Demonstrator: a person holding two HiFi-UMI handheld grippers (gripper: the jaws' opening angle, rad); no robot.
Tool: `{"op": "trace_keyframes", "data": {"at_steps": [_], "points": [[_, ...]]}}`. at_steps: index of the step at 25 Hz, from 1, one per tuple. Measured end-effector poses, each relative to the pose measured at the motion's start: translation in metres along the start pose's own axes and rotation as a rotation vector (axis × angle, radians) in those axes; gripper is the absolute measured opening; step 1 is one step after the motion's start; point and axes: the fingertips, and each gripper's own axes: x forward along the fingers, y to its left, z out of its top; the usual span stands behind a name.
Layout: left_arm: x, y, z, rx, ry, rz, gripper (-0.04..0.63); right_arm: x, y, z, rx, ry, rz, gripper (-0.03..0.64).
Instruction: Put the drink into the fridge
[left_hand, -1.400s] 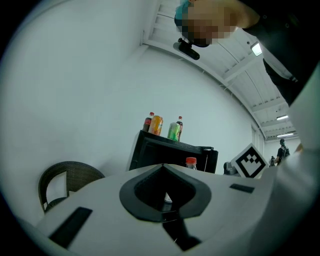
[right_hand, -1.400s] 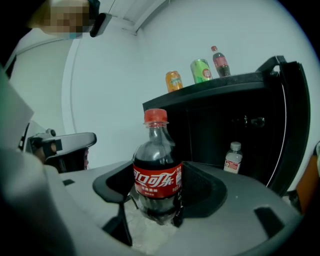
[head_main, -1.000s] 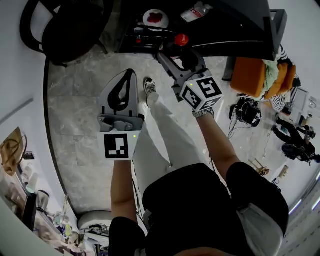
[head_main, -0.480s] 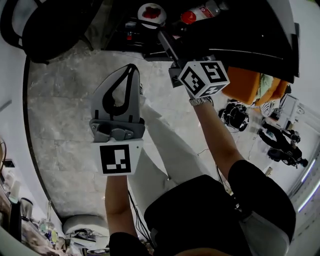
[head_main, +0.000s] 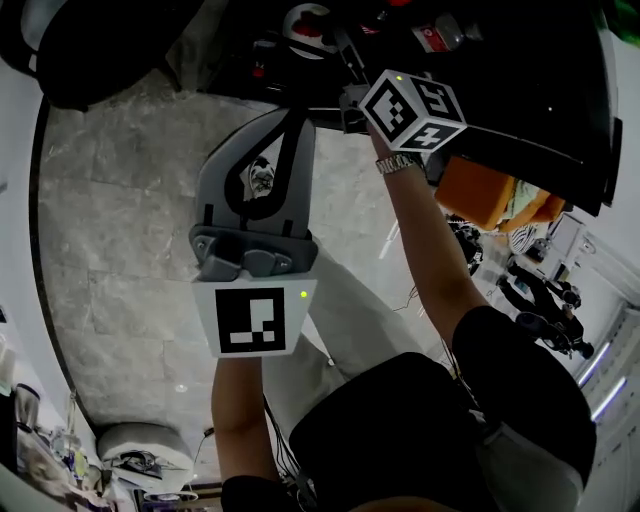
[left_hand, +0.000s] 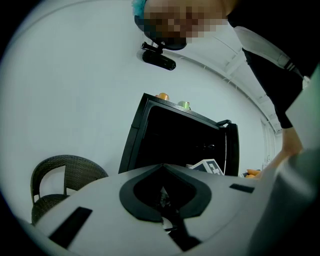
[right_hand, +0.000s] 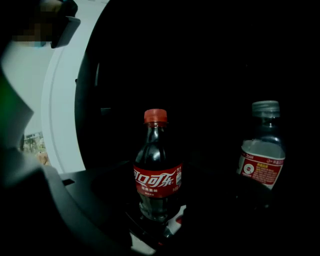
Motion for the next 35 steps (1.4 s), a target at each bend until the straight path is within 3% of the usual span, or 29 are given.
{"op": "trace_keyframes", "data": {"at_steps": [10, 19, 35], "points": [[0.007, 0.006, -0.005, 0.004, 0.014, 0.046, 0.009, 0.041, -0.024, 0.008, -0.006, -0.026, -0.036, 0.295], [0.012, 0.003, -0.013, -0.008, 0.027, 0.039, 0.009, 0.065, -0.033, 0.01, -0.029, -0.025, -0.028, 0.295], [0.006, 0.016, -0.023, -0.055, 0.038, 0.055, 0.009, 0.053, -0.037, 0.004, -0.008, -0.091, -0.04, 0.295]]}}
